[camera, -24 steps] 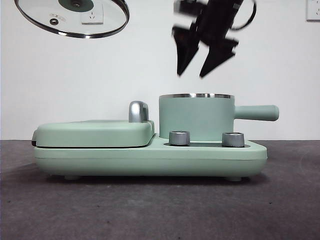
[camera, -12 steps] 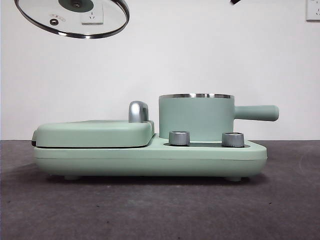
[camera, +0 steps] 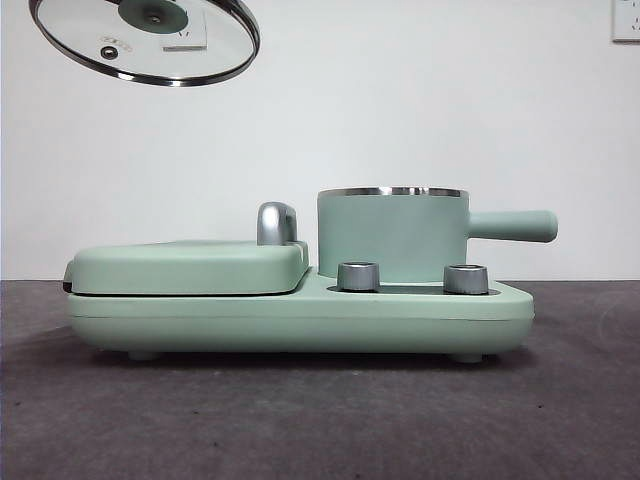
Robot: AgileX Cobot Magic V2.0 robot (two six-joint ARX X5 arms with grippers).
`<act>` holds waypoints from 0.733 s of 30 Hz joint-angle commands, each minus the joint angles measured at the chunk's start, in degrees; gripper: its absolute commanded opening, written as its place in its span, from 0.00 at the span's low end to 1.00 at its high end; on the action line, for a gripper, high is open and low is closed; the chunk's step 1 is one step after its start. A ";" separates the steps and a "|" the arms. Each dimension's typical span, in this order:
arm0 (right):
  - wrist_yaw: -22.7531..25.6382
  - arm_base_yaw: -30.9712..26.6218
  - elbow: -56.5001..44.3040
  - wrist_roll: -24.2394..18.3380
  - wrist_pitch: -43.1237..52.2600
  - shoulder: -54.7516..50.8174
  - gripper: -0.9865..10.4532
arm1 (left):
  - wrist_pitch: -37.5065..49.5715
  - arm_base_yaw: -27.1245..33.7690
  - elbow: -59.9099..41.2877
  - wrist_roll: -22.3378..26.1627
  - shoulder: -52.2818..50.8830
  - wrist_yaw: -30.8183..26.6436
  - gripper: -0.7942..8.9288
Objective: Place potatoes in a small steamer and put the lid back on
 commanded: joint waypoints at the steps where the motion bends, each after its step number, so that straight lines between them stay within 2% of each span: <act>1: 0.09 0.20 -3.37 0.92 0.77 -4.48 0.37 | 1.31 -0.22 0.81 -0.04 0.39 1.14 0.09; 7: 0.28 0.20 -9.49 2.62 0.92 -12.98 0.37 | 1.40 -0.94 0.81 0.02 0.66 1.55 0.09; 12: 0.04 0.20 -10.62 3.21 0.44 -15.61 0.37 | 2.71 -2.99 0.81 0.39 2.12 1.55 0.09; 22: 0.07 0.20 -10.62 4.09 0.28 -15.52 0.37 | 19.58 -8.24 0.98 0.26 10.69 1.25 0.09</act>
